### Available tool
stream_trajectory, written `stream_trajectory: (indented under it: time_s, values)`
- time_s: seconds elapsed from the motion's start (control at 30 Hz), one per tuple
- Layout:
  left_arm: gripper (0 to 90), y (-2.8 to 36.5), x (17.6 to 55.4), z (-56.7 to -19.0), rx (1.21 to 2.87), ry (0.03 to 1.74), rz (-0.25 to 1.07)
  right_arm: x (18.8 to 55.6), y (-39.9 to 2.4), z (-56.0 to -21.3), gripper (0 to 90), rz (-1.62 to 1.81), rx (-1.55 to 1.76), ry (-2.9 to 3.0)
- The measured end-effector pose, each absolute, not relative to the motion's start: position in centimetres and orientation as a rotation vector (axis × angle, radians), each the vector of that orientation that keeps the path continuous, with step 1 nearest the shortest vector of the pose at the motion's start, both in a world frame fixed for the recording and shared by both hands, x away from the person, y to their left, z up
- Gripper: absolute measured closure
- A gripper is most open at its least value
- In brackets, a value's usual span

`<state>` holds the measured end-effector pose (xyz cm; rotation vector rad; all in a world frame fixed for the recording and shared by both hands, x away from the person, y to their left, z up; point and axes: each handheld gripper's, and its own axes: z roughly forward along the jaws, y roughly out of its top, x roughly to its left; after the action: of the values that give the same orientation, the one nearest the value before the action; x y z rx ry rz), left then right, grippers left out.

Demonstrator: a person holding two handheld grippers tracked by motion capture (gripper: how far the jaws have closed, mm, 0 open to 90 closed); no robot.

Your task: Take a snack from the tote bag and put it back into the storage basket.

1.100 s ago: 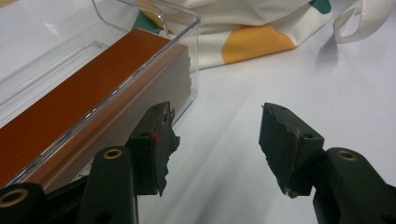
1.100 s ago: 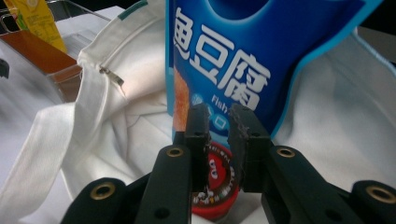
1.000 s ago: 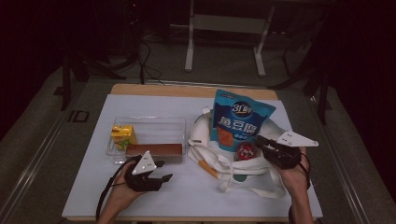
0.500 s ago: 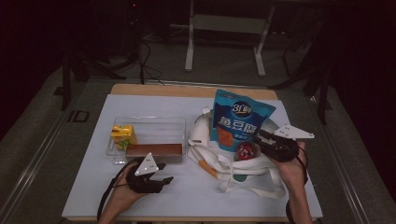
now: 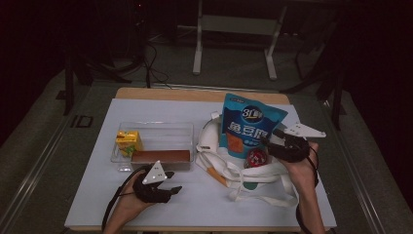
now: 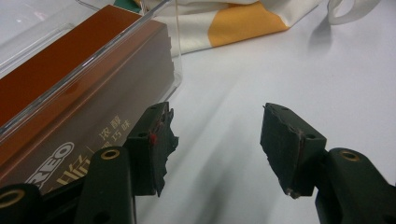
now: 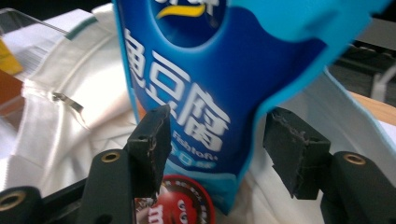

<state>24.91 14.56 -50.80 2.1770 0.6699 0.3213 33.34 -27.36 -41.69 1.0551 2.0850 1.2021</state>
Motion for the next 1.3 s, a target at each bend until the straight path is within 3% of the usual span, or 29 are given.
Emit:
stream_trajectory:
  time_s: [1.03, 1.17, 1.3]
  values:
    - [42.5, 14.4, 25.0, -51.0, 2.185, 0.663, 0.308, 37.8, -25.3, -42.0, 40.7, 1.259, 1.179, 2.139]
    - [42.4, 14.3, 25.0, -51.1, 2.185, 0.663, 0.307, 38.2, -25.4, -42.1, 44.3, 1.313, 1.206, 2.126]
    - [42.3, 14.3, 25.0, -51.1, 2.186, 0.662, 0.305, 38.4, -25.4, -42.3, 54.3, 1.369, 1.216, 2.107]
